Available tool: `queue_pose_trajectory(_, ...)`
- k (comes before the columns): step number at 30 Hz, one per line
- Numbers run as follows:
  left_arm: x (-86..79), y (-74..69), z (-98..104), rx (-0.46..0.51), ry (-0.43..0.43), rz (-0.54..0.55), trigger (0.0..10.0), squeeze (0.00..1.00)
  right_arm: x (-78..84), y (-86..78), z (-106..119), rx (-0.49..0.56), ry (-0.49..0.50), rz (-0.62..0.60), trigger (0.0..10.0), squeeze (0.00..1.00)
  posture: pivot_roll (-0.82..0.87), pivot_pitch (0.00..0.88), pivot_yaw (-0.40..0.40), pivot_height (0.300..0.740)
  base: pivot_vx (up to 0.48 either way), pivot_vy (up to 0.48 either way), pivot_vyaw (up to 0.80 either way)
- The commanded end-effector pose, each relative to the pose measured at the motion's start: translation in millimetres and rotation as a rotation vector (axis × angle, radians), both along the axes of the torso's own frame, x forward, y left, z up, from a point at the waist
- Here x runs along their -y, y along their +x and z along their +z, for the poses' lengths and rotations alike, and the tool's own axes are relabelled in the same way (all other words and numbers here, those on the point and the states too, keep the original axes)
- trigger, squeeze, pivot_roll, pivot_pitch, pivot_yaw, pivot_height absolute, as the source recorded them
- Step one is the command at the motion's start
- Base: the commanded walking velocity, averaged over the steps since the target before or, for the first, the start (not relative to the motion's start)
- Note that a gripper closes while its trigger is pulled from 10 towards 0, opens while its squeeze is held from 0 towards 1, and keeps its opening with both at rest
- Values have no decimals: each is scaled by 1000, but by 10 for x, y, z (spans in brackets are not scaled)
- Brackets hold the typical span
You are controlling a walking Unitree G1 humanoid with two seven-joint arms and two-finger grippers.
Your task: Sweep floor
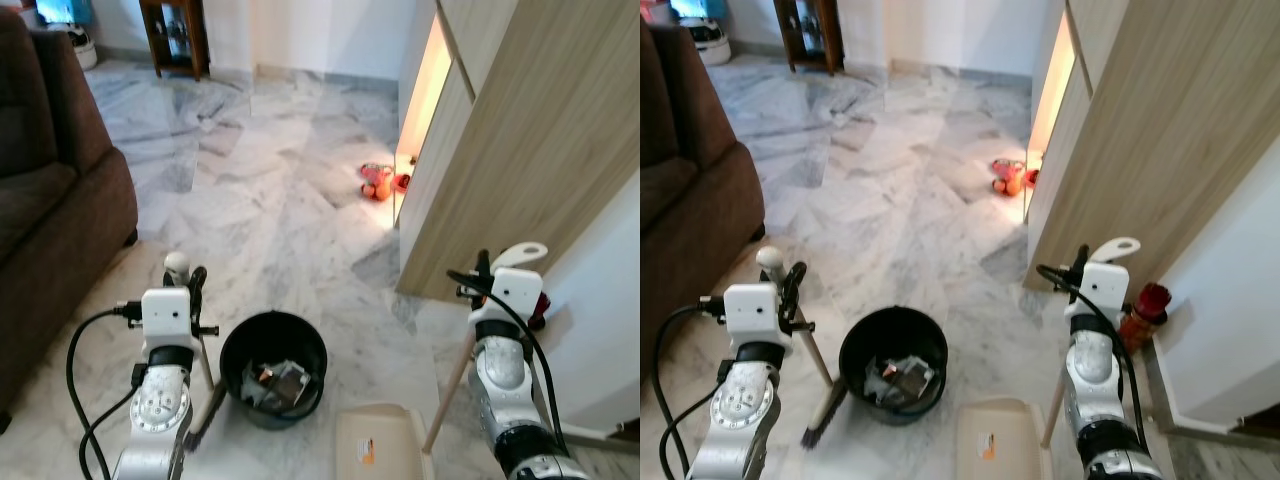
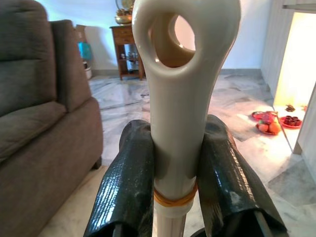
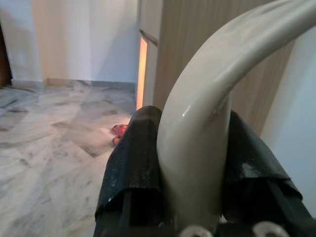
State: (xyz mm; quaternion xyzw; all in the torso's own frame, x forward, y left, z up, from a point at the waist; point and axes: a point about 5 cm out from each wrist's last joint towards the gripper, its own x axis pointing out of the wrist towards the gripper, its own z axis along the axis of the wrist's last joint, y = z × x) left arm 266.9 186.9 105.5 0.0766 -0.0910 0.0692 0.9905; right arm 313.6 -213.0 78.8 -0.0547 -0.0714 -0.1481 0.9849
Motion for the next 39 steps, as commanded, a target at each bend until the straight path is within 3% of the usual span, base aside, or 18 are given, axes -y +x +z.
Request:
queue_pose_trajectory(1, -2, 28, 77, 38, 21, 3, 10000, 0, 20, 23, 51, 24, 4, -5, 10000, 0, 103, 0, -56, 740, -266, 0, 0)
queue_pose_trajectory(27, 19, 41, 70, 38, 18, 2, 10000, 0, -26, 36, 47, 22, 5, 5, 10000, 0, 98, 0, -54, 740, -266, 0, 0)
queue_pose_trajectory(39, 21, 71, 59, 32, 24, -9, 10000, 0, -35, 37, 47, 25, 3, 8, 10000, 0, 94, 0, -48, 740, 0, 0, 0)
